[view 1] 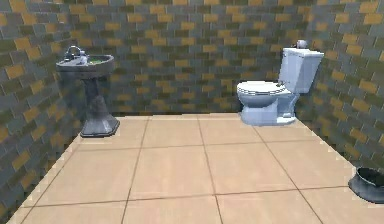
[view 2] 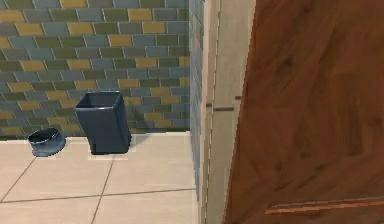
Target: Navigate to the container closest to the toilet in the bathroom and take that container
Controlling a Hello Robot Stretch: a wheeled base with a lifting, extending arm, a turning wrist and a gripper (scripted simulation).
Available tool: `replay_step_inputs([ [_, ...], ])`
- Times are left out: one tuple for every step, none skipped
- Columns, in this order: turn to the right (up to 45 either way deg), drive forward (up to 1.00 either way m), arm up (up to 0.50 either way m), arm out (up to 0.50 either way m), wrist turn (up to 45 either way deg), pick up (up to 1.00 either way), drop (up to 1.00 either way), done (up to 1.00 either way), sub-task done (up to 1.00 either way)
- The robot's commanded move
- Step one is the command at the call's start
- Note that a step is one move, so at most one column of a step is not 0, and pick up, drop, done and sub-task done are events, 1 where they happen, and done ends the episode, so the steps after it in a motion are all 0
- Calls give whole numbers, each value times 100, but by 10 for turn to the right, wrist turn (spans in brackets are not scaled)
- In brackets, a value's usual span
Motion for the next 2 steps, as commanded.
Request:
replay_step_inputs([
  [-60,0,0,0,0,0,0,0,0],
  [0,45,0,0,0,0,0,0,0],
])
